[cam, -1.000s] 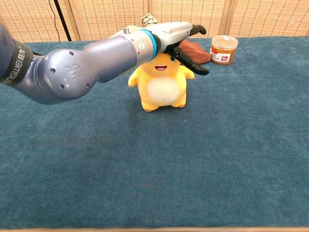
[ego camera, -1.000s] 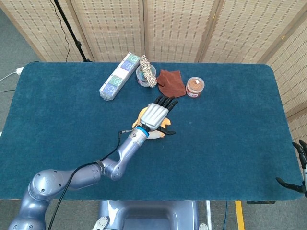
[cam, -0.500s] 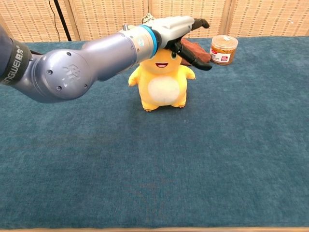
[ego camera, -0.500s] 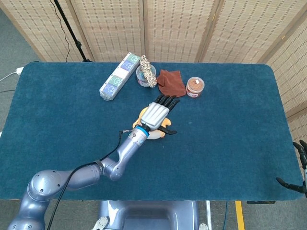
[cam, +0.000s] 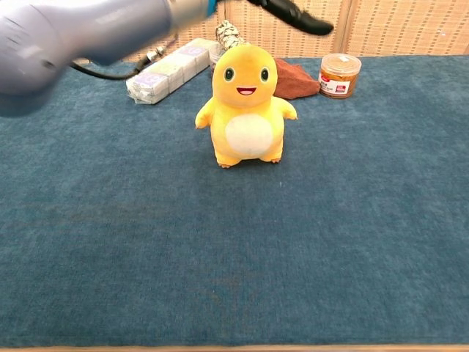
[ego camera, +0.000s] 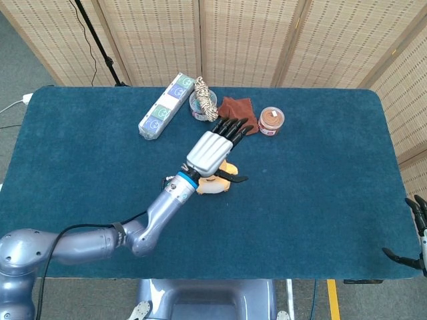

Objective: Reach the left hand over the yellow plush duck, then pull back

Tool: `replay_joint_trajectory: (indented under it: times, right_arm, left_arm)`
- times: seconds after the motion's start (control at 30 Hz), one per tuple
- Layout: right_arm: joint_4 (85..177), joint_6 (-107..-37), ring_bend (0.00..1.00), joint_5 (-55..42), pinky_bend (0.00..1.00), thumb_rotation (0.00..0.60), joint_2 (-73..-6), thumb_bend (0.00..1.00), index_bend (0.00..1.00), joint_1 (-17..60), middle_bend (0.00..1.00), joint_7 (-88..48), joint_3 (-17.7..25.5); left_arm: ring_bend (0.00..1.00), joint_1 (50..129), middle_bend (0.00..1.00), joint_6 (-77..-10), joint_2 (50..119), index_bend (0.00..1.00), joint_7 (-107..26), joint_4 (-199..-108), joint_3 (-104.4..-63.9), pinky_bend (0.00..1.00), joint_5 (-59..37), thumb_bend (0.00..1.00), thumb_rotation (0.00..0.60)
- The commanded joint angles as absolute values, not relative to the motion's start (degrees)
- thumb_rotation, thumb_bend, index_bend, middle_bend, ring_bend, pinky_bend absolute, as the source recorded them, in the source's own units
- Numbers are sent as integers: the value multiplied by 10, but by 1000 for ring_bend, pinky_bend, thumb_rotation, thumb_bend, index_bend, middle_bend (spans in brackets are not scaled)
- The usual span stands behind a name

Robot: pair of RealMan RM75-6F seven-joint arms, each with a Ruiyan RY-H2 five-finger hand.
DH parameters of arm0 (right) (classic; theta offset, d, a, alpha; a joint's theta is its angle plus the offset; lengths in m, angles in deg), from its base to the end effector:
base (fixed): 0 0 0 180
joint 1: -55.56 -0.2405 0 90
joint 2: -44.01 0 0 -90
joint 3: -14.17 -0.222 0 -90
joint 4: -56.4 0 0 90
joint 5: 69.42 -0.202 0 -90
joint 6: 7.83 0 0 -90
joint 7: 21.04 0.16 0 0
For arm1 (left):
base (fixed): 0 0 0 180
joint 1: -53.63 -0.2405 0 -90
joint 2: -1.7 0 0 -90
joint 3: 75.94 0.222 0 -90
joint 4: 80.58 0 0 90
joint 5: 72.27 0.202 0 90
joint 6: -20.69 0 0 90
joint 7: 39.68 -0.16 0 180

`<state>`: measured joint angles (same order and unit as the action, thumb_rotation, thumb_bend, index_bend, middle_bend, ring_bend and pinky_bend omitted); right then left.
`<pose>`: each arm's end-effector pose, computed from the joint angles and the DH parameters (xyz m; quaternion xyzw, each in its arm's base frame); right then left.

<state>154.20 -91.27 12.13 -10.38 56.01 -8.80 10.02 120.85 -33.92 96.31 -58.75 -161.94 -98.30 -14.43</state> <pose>-0.2983 -0.1705 0.1955 0.5195 -0.4664 0.3938 0.5979 0.0702 0.3726 -0.0035 -0.7332 -0.2936 -0.5209 0.3239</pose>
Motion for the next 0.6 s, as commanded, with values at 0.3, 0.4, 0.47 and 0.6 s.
replay_joint_trajectory:
  times: [0.3, 0.4, 0.47, 0.6]
  right_arm:
    - [1552, -929, 0, 141, 0, 600, -102, 0, 0, 565, 0, -93, 106]
    - [1554, -935, 0, 149, 0, 600, -101, 0, 0, 567, 0, -92, 107]
    - [1555, -939, 0, 154, 0, 600, -100, 0, 0, 568, 0, -91, 108]
    - [1557, -949, 0, 166, 0, 600, -100, 0, 0, 570, 0, -90, 110]
  left_arm:
    - [0, 1038, 0, -433, 723, 0, -584, -1838, -924, 0, -100, 0, 359]
    - [0, 982, 0, -456, 678, 0, -546, -1848, -886, 0, -68, 0, 425]
    - [0, 950, 0, -473, 659, 0, -518, -1847, -865, 0, -47, 0, 488]
    - [0, 871, 0, -524, 626, 0, -432, -1833, -810, 0, 20, 0, 600]
